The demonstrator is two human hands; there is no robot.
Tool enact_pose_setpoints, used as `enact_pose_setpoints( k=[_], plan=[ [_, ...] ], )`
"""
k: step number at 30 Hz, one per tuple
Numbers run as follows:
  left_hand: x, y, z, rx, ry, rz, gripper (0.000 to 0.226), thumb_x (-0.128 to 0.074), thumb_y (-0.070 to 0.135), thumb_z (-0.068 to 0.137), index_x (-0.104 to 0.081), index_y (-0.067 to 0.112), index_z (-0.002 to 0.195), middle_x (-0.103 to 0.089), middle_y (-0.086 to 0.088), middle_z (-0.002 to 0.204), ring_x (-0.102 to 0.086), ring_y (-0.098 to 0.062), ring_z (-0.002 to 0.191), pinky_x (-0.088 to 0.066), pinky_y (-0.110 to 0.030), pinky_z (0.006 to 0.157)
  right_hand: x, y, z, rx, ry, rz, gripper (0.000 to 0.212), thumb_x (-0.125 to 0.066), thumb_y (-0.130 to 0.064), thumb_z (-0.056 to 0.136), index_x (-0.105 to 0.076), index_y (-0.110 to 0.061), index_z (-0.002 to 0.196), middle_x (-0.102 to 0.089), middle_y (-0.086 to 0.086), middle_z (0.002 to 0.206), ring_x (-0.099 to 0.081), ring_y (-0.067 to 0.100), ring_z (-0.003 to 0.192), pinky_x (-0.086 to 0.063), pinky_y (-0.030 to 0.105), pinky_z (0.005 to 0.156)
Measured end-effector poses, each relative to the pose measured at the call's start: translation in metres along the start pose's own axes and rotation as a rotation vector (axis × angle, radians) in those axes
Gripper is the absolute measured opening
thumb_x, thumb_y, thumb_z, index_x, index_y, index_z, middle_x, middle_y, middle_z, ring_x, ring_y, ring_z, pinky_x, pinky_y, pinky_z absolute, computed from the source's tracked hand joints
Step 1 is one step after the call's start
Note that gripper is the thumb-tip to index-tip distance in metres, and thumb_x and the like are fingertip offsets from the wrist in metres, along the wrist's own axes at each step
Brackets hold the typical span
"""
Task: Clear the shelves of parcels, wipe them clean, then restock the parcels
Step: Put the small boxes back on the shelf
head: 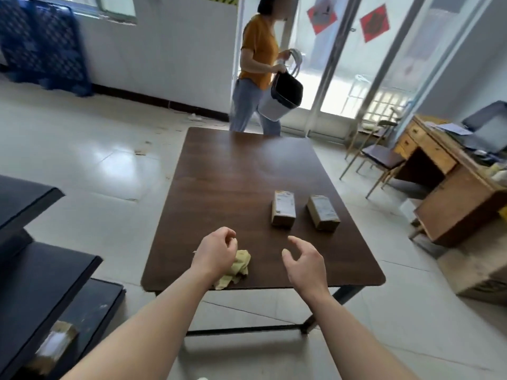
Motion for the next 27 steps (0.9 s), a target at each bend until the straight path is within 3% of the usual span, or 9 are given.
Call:
enact_pose_setpoints(
  k=[7,14,18,27],
  plan=[
    [-0.027,0.036,0.086,-0.062,-0.096,-0.029,0.026,-0.054,0.023,0.092,-0.061,0.017,0.116,-0.063,0.007,0.092,-0.061,-0.017,0.087,-0.050,-0.030,0.084,0.015,0.006,0.074,-0.108,0.088,-0.031,0.041,-0.060,-0.021,0.092,-0.058,-0.016,0.132,-0.058,-0.001,0.134,-0.050,0.013,0.126,-0.035,0.024,0.106],
    [-0.068,0.061,0.153,-0.095,-0.201,0.004,0.022,-0.055,0.024,0.091,-0.061,0.019,0.111,-0.063,0.006,0.096,-0.060,-0.017,0.090,-0.050,-0.032,0.086,0.020,0.034,0.125,-0.218,0.159,-0.024,0.040,-0.060,-0.022,0.092,-0.058,-0.017,0.132,-0.059,0.000,0.133,-0.051,0.015,0.124,-0.039,0.029,0.107],
    [-0.100,0.067,0.177,-0.062,-0.260,0.035,0.016,-0.058,0.022,0.089,-0.060,0.019,0.104,-0.065,0.001,0.103,-0.061,-0.018,0.094,-0.050,-0.035,0.089,0.022,0.060,0.149,-0.274,0.165,-0.046,0.040,-0.061,-0.021,0.091,-0.058,-0.017,0.131,-0.059,0.000,0.132,-0.052,0.015,0.123,-0.039,0.028,0.106],
    [-0.170,0.079,0.231,0.112,-0.269,0.123,0.034,-0.064,0.027,0.084,-0.056,0.019,0.116,-0.050,-0.004,0.118,-0.056,-0.024,0.104,-0.049,-0.037,0.087,0.027,0.117,0.228,-0.277,0.067,-0.095,0.038,-0.062,-0.020,0.090,-0.061,-0.016,0.128,-0.061,0.001,0.130,-0.053,0.016,0.121,-0.042,0.029,0.106]
  ],
)
Point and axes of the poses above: each hand's wrist, its own z-axis towards the middle knuckle, its own x-axis out of the back of the hand, y = z × x, the point moved 3 cm from there along z, towards the middle knuckle
